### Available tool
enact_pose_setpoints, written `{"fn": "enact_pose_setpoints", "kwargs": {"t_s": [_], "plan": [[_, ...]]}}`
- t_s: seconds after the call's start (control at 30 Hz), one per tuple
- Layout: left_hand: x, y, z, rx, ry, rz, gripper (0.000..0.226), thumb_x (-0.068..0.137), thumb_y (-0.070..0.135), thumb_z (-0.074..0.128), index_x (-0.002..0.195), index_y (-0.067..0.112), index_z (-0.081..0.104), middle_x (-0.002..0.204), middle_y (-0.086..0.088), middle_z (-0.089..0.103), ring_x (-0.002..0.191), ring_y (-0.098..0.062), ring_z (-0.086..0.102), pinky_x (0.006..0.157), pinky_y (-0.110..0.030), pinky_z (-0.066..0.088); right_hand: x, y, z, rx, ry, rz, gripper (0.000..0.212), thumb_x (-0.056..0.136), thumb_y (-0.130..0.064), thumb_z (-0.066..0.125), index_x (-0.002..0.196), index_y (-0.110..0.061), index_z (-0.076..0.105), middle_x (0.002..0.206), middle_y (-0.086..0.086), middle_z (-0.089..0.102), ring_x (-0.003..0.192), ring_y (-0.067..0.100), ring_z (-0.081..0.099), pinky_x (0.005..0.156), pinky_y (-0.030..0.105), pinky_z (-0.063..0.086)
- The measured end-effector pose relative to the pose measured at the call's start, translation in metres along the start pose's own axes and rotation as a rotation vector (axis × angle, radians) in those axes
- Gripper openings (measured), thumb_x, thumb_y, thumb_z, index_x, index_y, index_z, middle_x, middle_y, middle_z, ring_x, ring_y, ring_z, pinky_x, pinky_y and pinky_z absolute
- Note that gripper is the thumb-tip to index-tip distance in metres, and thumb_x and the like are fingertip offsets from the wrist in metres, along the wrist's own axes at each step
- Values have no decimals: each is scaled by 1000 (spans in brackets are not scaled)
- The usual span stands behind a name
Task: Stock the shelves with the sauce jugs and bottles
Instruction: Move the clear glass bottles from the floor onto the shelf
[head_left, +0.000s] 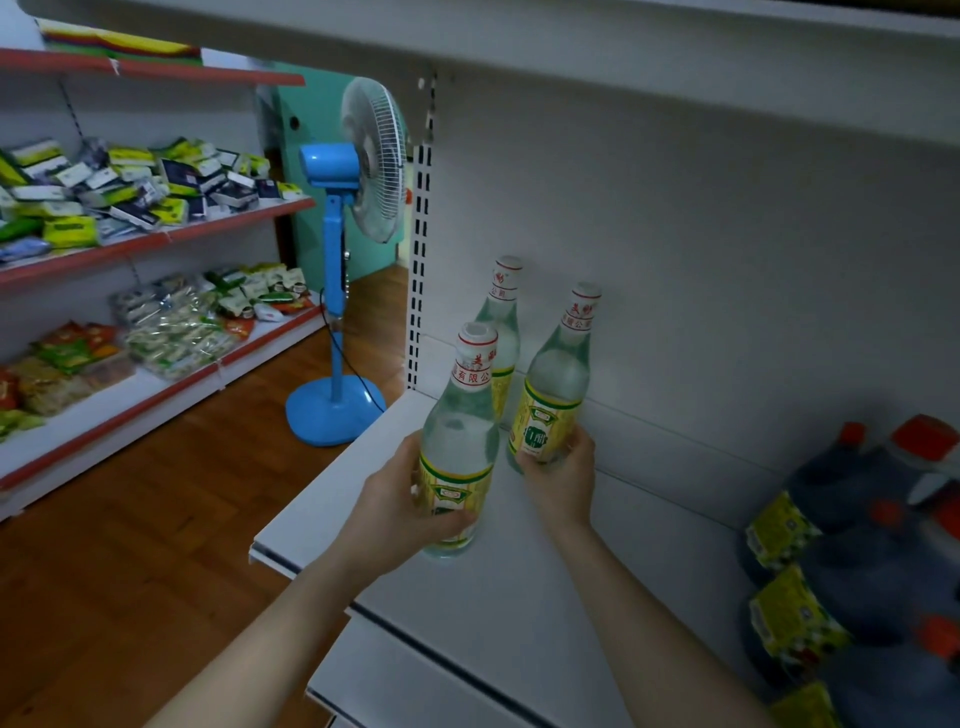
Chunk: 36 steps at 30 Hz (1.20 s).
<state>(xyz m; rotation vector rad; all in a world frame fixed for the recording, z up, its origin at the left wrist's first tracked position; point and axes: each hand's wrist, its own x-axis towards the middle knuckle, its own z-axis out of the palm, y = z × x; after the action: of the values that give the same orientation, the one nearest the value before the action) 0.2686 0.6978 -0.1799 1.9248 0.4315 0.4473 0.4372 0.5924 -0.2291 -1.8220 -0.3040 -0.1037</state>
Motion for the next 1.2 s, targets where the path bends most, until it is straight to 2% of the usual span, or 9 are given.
{"fn": "enact_pose_setpoints", "kwargs": {"t_s": [0.3,0.53,0.7,0.87,1.2], "plan": [[0,2,-1,-12,-13,-9,71,65,10,81,99,52,35,95,24,57,85,24,52,63,-2,45,5,3,1,-10,-27,19,53,69,-11,79,113,-5,49,106,7,56,92,16,54,73,21,37],[-1,4,-1,-13,-22,-10,71,66,12,81,100,52,35,96,25,56,85,25,51,62,0,43,6,5,0,-7,-33,2,54,69,-12,79,113,-5,50,103,1,52,91,13,52,75,22,37],[-1,4,-1,-10,-23,-9,71,66,12,81,101,51,34,97,25,56,86,25,51,63,0,43,7,10,0,-13,-69,51,57,66,-14,81,114,-9,50,109,4,58,95,17,56,77,24,40],[-1,5,-1,-14,-23,-9,71,66,11,81,101,51,34,97,25,55,85,25,51,62,0,43,7,10,-1,-45,-85,80,54,69,-13,79,114,-6,49,98,1,54,95,22,56,75,24,38],[-1,5,-1,-11,-21,-18,71,66,12,81,101,51,33,96,26,55,84,27,50,61,1,42,5,8,-5,-34,-137,101,54,71,-10,77,117,-7,47,100,-2,54,92,13,52,75,20,36]]}}
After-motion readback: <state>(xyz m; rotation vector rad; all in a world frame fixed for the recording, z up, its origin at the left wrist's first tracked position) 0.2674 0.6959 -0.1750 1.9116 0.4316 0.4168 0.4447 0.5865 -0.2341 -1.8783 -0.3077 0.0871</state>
